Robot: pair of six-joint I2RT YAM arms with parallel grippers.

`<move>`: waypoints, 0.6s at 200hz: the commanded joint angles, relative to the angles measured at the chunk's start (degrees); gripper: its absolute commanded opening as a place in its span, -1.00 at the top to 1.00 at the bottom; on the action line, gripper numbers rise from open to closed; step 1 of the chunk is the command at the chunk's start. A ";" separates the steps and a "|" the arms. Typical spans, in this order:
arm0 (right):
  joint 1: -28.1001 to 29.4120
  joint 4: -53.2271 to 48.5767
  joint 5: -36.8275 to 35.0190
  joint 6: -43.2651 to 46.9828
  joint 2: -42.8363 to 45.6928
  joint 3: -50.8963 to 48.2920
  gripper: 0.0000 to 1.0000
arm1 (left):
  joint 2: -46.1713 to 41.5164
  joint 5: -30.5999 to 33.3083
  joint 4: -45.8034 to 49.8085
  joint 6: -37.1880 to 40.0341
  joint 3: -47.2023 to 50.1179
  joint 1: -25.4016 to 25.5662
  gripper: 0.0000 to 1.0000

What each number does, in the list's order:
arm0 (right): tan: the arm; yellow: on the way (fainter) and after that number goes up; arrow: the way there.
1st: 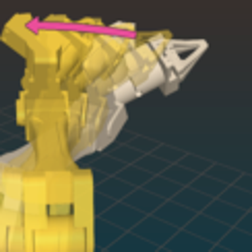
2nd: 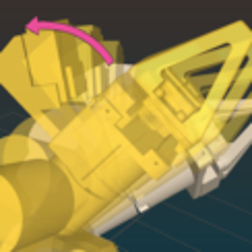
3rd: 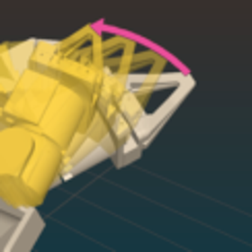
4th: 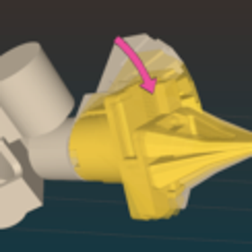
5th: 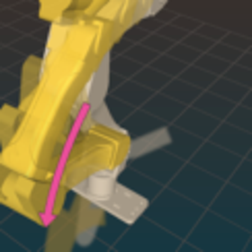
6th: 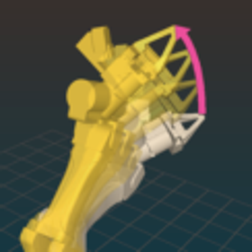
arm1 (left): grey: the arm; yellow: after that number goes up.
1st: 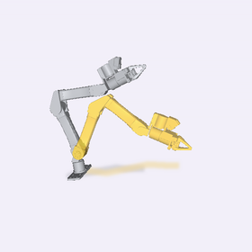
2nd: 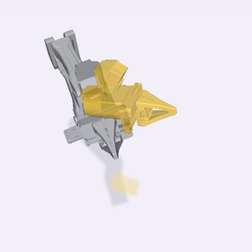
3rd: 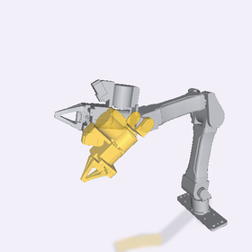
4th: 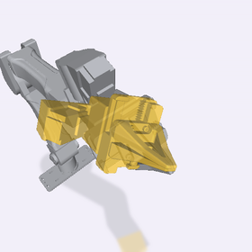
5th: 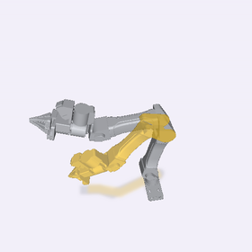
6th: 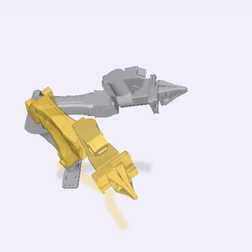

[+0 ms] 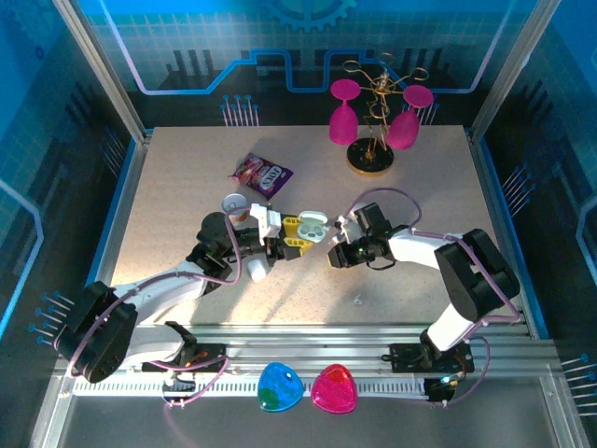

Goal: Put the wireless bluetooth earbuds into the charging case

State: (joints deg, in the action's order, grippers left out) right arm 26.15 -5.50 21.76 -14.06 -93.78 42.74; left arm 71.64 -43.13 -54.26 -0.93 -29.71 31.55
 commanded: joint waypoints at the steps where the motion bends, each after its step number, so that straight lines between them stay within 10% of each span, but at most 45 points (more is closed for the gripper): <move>1: -0.75 0.49 1.27 -0.18 -1.22 -0.52 0.44 | 0.25 -0.15 -0.95 1.21 -0.04 -0.40 0.46; 120: -0.66 -0.15 0.72 -0.35 -0.88 -0.50 0.62 | -0.01 0.12 -0.98 1.46 0.36 -0.35 0.46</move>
State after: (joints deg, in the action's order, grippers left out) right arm 26.06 -4.99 21.98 -14.24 -95.13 42.74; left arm 71.64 -43.11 -54.26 -0.91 -29.71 31.55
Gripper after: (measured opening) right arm 0.206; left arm 0.354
